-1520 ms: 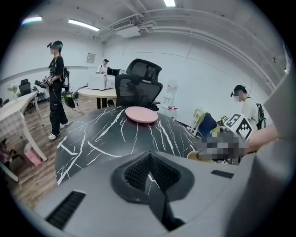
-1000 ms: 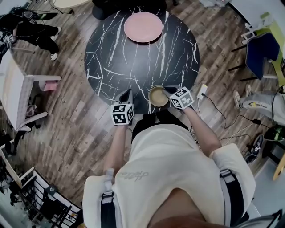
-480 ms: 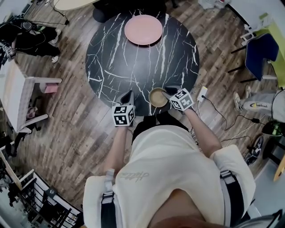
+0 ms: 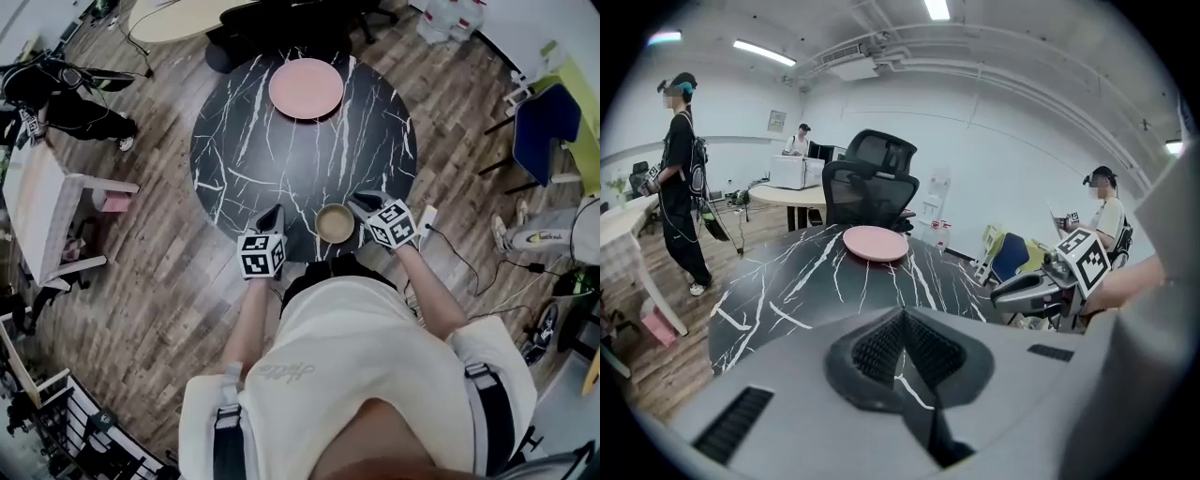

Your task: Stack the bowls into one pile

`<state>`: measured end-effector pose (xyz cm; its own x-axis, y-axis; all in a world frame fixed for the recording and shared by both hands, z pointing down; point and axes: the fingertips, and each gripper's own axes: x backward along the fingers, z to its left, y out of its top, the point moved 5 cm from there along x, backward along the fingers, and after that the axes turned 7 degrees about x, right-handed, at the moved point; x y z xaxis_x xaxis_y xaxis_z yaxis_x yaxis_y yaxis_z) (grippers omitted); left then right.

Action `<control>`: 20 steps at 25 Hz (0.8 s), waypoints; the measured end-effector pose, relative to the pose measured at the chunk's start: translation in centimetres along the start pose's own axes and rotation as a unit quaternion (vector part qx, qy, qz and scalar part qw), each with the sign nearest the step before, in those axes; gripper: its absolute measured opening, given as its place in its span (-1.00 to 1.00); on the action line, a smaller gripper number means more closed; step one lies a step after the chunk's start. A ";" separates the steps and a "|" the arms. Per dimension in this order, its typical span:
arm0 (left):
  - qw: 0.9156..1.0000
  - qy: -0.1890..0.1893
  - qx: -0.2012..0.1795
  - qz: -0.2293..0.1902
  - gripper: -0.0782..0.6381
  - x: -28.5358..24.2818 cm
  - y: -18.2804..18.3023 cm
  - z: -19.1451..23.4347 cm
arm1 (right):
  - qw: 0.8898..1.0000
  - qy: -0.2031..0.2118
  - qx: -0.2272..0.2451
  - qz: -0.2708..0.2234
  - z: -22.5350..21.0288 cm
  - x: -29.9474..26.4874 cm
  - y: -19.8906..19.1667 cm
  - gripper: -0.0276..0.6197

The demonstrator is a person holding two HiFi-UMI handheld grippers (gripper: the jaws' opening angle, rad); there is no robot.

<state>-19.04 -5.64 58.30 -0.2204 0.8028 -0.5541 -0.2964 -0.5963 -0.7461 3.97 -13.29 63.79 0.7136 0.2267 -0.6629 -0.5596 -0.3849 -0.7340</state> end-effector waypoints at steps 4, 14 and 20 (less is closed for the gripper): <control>1.000 -0.004 -0.006 -0.021 -0.73 0.5 2.1 -0.9 | 0.999 -0.012 0.008 -0.040 -0.7 1.9 2.7 -0.74; 0.998 -0.002 -0.001 -0.058 -0.73 2.3 4.4 -2.6 | 0.992 -0.047 0.036 -0.110 -1.8 6.0 7.5 -0.89; 0.996 -0.010 -0.012 -0.093 -0.73 4.0 7.3 -3.5 | 0.987 -0.052 0.058 -0.140 -1.0 8.0 10.2 -0.89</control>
<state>-18.79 -6.78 49.35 -0.1825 0.8987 -0.3988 -0.3121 -0.4376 -0.8433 4.45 -16.31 51.15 0.8029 0.4036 -0.4388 -0.3952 -0.1908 -0.8986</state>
